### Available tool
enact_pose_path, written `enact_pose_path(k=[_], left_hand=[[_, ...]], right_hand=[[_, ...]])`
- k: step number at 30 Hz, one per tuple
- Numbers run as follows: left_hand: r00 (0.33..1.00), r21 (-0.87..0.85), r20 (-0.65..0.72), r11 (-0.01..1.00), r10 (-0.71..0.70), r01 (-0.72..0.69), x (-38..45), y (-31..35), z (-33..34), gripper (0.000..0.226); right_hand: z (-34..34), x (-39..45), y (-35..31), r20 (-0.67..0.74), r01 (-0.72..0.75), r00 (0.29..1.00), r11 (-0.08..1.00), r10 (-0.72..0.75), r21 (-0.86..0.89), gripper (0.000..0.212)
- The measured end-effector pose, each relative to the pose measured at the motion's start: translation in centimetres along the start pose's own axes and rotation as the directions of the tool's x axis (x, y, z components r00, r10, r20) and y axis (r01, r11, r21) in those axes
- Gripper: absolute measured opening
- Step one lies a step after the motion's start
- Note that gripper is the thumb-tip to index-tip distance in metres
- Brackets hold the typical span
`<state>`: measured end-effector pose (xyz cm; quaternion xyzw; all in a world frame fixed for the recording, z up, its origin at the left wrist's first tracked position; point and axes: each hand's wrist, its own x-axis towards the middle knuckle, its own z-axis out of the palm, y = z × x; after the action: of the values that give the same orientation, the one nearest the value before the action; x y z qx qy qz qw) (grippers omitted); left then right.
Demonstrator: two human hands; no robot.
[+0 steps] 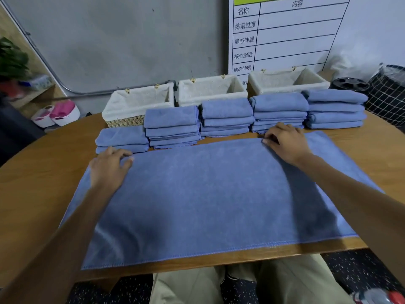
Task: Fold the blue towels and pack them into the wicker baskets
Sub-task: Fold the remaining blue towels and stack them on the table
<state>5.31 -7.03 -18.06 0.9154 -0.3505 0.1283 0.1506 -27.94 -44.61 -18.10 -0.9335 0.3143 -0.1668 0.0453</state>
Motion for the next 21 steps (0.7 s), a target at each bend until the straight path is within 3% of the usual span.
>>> enact_pose_path(k=[4,8,11,14,21], left_hand=[[0.995,-0.026,-0.060,0.996,0.082,-0.084,0.1,0.0,0.1,0.007],[0.984,-0.102,-0.108,0.983,0.138,-0.149,-0.2,0.3,-0.8,0.012],[0.979,-0.134,-0.087,0.971,0.187,-0.197,-0.7,-0.1,-1.5,0.010],[0.975,-0.141,-0.065,0.965,0.214,-0.222,-0.3,-1.2,-1.9,0.019],[0.951,-0.094,-0.049,0.947,0.305,-0.308,2.9,-2.7,-2.5,0.004]], right_hand=[[0.7,-0.1,0.3,-0.116,0.072,0.991,0.993,-0.060,0.098,0.013],[-0.2,-0.5,-0.1,-0.101,0.077,0.993,0.978,-0.059,0.195,0.016],[-0.8,-1.0,0.2,-0.148,0.130,0.985,0.955,-0.093,0.265,0.036],[-0.7,-1.0,0.9,-0.174,0.196,0.972,0.958,-0.161,0.209,0.056],[-0.7,1.7,0.7,-0.220,0.180,0.965,0.969,-0.141,0.170,0.024]])
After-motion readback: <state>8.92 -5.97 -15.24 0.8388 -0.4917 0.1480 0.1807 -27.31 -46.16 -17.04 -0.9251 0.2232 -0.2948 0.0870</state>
